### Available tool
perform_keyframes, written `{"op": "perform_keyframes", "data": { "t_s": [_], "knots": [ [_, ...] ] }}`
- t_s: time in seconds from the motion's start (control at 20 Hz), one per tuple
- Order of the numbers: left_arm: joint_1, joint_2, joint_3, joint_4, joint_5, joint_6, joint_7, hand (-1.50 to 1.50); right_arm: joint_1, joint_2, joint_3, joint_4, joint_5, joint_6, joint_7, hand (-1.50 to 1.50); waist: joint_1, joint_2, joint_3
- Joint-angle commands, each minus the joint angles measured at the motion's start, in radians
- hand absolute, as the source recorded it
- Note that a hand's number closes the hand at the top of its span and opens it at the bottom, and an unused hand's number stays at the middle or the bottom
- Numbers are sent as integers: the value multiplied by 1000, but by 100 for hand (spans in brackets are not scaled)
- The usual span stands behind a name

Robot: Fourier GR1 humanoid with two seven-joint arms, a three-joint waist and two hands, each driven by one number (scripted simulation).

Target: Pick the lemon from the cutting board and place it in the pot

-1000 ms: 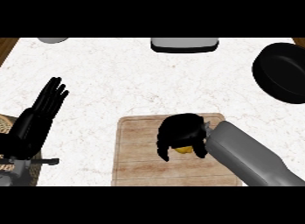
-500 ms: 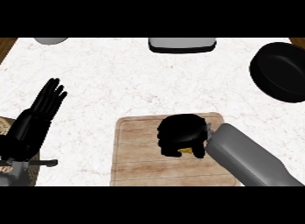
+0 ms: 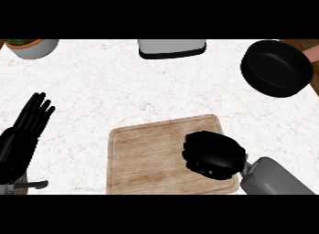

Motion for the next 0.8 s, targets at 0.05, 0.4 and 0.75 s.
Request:
{"op": "perform_keyframes", "data": {
  "t_s": [0.05,0.4,0.75],
  "knots": [
    [-32,-19,115,-16,-17,128,-30,0,170,-71,-115,-217,-75,-34,145,150,-30,5,-21],
    [-11,-24,113,-23,-33,111,-26,0,271,-124,-379,-498,-181,-107,334,150,-30,16,-21],
    [-84,-66,91,13,-54,120,-44,0,289,-184,-692,-612,-398,-82,421,150,11,36,-20]
  ]
}}
